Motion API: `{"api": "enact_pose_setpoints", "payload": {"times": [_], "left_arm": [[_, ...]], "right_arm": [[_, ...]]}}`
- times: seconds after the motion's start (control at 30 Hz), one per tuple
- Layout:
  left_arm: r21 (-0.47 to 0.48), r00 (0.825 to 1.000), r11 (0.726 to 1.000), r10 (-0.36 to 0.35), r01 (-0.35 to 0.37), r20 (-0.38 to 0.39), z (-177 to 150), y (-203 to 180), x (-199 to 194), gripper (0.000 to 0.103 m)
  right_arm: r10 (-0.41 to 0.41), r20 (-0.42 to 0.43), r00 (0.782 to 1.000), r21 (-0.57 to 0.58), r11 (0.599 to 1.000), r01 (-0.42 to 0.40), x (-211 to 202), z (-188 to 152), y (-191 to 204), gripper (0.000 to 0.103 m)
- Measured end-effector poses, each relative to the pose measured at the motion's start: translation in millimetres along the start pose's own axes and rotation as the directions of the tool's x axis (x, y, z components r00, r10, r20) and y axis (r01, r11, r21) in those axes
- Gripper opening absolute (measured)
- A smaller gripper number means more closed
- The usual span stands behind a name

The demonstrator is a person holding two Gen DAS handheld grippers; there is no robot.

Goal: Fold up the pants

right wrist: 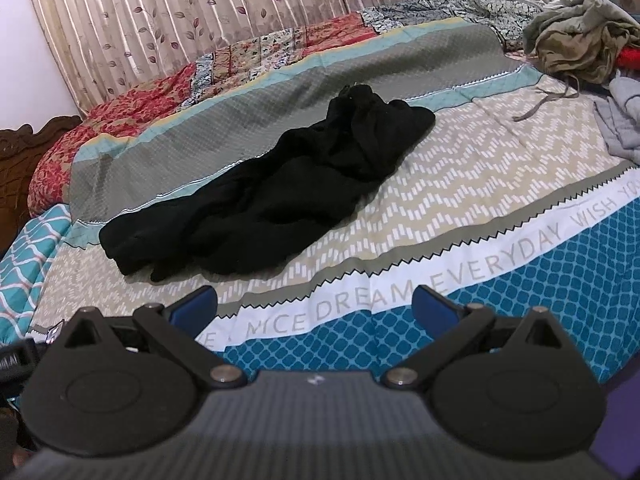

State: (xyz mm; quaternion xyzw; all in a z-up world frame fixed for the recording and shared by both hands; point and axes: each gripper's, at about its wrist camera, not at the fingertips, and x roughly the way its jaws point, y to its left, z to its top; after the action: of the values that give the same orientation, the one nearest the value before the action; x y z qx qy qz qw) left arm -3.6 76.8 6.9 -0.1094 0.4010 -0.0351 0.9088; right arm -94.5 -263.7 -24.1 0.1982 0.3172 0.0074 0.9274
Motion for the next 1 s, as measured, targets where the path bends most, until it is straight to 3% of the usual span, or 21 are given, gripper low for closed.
{"api": "enact_pose_setpoints", "payload": {"times": [0.17,0.33,0.4,0.53,0.8,1.0], "left_arm": [[-0.040,0.999,0.999,0.034,-0.035,-0.029,5,17,10,0.103],[-0.016,0.997,0.999,0.041,-0.042,-0.068,5,15,22,0.102],[-0.007,0.996,0.999,0.030,-0.031,-0.085,6,12,28,0.101],[0.014,0.995,1.000,0.017,-0.016,-0.103,7,8,35,0.101],[0.011,0.990,1.000,0.003,-0.002,-0.139,14,12,51,0.097],[0.011,0.992,1.000,0.004,-0.003,-0.129,37,18,66,0.095]], "right_arm": [[0.007,-0.013,1.000,0.003,1.000,-0.006,6,0,-2,0.098],[0.012,-0.027,1.000,0.000,1.000,-0.012,11,0,-2,0.081],[0.017,-0.033,0.999,-0.003,1.000,-0.017,12,1,-2,0.070],[0.019,-0.037,0.999,-0.013,1.000,-0.020,17,3,-2,0.065],[0.029,-0.064,0.998,-0.024,0.999,-0.031,33,4,-5,0.041],[0.023,-0.070,0.997,-0.008,1.000,-0.024,50,14,-17,0.036]]}}
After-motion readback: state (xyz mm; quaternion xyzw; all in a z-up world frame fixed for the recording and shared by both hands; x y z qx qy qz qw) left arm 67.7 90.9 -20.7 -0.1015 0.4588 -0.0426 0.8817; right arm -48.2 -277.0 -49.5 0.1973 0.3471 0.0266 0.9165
